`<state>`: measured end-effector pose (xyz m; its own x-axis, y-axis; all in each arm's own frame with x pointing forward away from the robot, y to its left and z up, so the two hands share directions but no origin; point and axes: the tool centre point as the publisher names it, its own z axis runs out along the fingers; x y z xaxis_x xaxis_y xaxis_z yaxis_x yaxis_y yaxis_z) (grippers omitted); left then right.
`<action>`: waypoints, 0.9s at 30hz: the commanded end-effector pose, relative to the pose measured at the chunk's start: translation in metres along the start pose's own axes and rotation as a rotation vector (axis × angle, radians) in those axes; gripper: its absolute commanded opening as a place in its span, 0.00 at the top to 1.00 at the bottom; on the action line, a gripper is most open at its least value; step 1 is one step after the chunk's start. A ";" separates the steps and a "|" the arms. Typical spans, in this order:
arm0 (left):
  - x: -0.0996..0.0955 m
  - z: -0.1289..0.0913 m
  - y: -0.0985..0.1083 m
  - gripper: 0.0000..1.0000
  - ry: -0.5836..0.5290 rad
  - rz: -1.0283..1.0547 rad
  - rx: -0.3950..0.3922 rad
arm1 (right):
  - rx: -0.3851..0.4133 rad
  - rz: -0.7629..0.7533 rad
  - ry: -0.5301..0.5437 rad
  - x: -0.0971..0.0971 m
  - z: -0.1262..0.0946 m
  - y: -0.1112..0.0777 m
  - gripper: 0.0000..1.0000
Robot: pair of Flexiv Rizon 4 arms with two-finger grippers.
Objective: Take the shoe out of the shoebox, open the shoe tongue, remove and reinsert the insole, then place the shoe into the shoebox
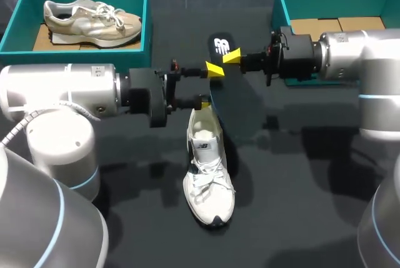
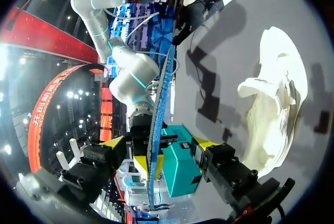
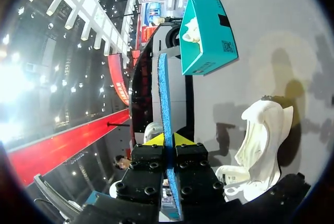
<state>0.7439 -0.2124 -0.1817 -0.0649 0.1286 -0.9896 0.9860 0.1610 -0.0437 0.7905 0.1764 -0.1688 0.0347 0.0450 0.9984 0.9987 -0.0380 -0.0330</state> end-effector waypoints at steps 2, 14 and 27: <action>0.000 0.014 0.008 0.31 0.002 0.002 -0.010 | -0.007 0.004 -0.003 -0.001 0.006 0.002 1.00; 0.004 0.024 0.015 0.58 0.019 0.017 -0.014 | -0.019 0.008 -0.002 -0.002 0.007 0.003 1.00; 0.001 0.024 0.013 0.73 0.006 0.021 0.000 | -0.023 0.015 0.006 -0.004 0.005 0.004 1.00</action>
<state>0.7611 -0.2338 -0.1859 -0.0478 0.1382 -0.9892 0.9866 0.1612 -0.0252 0.7961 0.1825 -0.1734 0.0472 0.0358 0.9982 0.9971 -0.0608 -0.0450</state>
